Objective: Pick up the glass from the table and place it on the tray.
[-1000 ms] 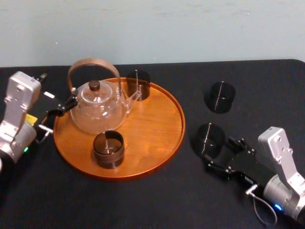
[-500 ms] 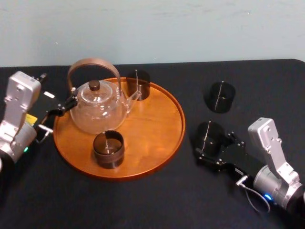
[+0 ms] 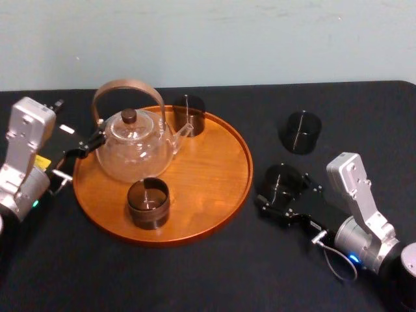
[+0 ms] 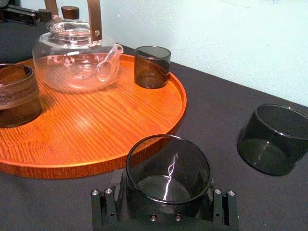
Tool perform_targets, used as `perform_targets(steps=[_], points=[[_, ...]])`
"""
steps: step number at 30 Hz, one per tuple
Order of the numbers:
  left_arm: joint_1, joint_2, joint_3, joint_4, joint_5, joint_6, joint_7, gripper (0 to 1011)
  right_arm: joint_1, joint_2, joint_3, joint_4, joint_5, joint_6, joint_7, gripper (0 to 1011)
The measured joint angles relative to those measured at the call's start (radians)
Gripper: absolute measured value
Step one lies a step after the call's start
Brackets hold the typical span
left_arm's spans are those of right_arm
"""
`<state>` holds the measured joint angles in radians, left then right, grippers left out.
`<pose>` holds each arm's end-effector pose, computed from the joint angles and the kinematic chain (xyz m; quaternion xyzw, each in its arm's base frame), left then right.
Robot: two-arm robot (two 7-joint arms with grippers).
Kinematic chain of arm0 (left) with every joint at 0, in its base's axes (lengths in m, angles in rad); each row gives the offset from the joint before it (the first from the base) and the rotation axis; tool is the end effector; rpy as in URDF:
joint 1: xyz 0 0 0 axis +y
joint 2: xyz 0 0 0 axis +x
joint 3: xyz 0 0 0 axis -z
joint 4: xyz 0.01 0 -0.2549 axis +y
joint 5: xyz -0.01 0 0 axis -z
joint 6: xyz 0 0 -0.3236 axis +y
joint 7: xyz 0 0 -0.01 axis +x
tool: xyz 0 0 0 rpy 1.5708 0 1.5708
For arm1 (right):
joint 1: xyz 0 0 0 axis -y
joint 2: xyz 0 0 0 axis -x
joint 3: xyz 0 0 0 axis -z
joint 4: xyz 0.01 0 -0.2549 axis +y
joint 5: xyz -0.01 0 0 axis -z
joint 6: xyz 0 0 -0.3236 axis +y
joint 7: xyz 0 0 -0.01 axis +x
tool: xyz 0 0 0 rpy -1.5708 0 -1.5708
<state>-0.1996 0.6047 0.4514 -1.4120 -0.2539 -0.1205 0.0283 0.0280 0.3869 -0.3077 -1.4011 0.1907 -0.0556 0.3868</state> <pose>0.3664 0.0588 -0.2768 0.1415 -0.1325 0.5799 0.7913 0.3307 -0.0265 -0.3262 -0.1355 0.0086 -0.4456 0.8849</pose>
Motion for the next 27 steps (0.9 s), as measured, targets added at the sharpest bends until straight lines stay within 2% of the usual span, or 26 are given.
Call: perform_targets(steps=[12, 17, 27], points=[[0.000, 0.000, 0.000, 0.000, 0.000, 0.000, 0.000, 1009, 0.006, -0.005, -0.002, 0.004, 0.000, 0.004, -0.001, 1003], [0.000, 0.000, 0.000, 0.000, 0.000, 0.000, 0.000, 1009, 0.005, -0.005, -0.002, 0.003, 0.001, 0.002, -0.001, 913], [0.000, 0.000, 0.000, 0.000, 0.000, 0.000, 0.000, 1010, 0.005, -0.004, 0.000, 0.003, 0.010, -0.001, 0.007, 908]])
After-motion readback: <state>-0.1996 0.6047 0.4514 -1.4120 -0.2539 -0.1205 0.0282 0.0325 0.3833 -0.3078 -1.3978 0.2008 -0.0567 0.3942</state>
